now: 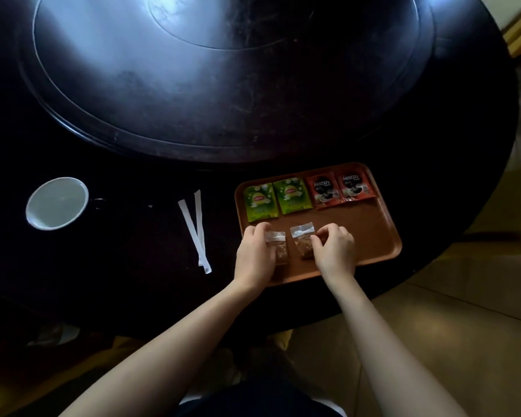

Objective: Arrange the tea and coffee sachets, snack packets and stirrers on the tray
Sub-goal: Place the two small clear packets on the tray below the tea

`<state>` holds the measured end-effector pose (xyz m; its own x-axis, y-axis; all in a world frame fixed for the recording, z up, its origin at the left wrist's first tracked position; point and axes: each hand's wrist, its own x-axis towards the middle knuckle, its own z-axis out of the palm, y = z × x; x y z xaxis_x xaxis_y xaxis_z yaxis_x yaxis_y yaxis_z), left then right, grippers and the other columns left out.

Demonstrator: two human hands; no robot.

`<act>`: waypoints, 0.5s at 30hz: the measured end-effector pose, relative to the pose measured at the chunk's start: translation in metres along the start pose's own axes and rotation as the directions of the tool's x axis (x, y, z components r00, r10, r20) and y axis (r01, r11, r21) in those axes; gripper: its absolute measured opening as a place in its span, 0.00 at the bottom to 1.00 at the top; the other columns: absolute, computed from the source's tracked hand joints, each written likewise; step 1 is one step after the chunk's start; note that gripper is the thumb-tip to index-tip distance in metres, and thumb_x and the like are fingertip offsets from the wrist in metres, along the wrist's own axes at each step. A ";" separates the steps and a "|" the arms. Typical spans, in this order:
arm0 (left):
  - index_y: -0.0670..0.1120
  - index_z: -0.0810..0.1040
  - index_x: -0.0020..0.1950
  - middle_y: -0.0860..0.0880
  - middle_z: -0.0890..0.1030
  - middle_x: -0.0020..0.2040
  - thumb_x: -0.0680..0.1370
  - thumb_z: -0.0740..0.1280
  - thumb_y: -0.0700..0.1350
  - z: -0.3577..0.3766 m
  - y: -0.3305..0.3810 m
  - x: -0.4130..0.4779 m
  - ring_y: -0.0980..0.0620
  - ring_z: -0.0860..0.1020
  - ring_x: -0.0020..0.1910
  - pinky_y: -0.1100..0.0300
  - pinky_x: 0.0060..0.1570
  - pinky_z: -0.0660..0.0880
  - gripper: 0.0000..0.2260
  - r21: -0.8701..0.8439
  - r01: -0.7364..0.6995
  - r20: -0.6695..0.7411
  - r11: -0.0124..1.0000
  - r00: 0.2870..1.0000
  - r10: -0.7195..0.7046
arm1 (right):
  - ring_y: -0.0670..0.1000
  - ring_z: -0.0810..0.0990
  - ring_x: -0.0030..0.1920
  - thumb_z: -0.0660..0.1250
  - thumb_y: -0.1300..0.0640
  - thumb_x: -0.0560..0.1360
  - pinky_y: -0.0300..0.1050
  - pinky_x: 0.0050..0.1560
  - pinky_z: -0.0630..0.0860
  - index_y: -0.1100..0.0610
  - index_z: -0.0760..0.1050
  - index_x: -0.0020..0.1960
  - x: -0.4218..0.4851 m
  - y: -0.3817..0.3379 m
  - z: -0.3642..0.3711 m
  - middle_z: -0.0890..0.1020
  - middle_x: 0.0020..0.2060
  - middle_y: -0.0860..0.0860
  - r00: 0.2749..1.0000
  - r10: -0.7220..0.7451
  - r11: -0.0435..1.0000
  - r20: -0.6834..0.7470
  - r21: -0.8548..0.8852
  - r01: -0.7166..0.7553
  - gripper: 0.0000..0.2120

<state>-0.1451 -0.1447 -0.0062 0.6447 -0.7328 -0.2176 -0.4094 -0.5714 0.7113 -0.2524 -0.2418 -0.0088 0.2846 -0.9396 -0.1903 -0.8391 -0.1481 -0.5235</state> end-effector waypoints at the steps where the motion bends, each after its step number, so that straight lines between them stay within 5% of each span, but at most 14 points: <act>1: 0.43 0.69 0.64 0.43 0.73 0.60 0.72 0.65 0.35 0.001 -0.002 -0.001 0.47 0.72 0.58 0.61 0.55 0.69 0.21 0.064 -0.052 -0.008 0.997 0.999 0.053 | 0.58 0.73 0.55 0.66 0.56 0.74 0.51 0.55 0.71 0.60 0.74 0.51 -0.001 0.001 0.001 0.79 0.51 0.59 1.000 -0.020 1.000 -0.012 0.004 0.020 0.09; 7: 0.45 0.70 0.66 0.44 0.74 0.64 0.71 0.67 0.40 0.012 -0.009 -0.005 0.43 0.68 0.63 0.50 0.61 0.69 0.23 0.347 -0.244 0.047 0.906 0.969 0.243 | 0.57 0.72 0.56 0.70 0.54 0.71 0.51 0.57 0.70 0.60 0.73 0.55 -0.005 0.005 0.004 0.76 0.53 0.58 0.992 -0.122 0.992 0.027 -0.025 0.123 0.16; 15: 0.45 0.74 0.62 0.44 0.75 0.61 0.71 0.69 0.41 -0.005 -0.009 -0.003 0.45 0.68 0.62 0.54 0.61 0.67 0.20 0.216 -0.206 -0.026 0.954 0.976 0.216 | 0.58 0.72 0.56 0.67 0.55 0.73 0.51 0.57 0.70 0.61 0.72 0.54 -0.011 -0.006 0.004 0.76 0.52 0.59 0.991 -0.133 0.990 -0.030 -0.041 0.132 0.13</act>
<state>-0.1401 -0.1350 -0.0088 0.5575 -0.8292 -0.0409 -0.6629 -0.4743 0.5794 -0.2486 -0.2293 -0.0068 0.3796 -0.9203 -0.0942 -0.8128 -0.2832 -0.5091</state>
